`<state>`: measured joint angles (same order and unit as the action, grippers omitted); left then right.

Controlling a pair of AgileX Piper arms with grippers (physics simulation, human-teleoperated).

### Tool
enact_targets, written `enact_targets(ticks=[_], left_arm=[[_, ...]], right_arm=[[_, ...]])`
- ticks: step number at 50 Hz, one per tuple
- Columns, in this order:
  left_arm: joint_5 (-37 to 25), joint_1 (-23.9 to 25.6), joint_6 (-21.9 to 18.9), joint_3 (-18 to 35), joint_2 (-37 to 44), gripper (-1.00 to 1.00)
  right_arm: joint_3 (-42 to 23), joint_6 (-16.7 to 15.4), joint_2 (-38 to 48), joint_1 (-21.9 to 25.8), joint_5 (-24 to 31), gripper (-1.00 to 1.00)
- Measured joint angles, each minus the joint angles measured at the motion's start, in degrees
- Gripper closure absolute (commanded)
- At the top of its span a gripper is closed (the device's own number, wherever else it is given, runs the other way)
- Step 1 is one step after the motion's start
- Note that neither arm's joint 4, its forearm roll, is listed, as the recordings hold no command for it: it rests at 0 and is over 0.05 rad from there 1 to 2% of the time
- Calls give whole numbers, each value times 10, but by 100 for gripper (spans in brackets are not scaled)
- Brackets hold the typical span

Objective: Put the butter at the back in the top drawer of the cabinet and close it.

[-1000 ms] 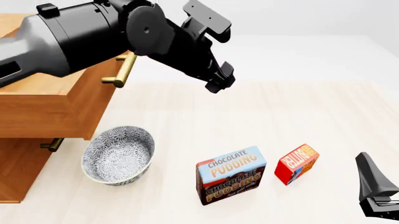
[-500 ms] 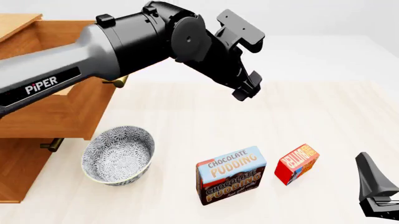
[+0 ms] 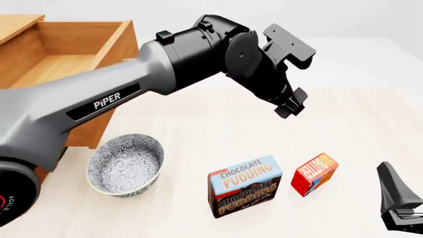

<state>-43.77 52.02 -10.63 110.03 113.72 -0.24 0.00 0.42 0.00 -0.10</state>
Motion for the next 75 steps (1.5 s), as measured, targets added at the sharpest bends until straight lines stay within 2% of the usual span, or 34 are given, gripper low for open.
enact_targets(ticks=[39,75], left_arm=[[-29,40,10,95,92,-100],[-85,80,31,231,188,-100]], right_arm=[[0,0,0,0,0,-100],[0,0,0,0,0,-100]])
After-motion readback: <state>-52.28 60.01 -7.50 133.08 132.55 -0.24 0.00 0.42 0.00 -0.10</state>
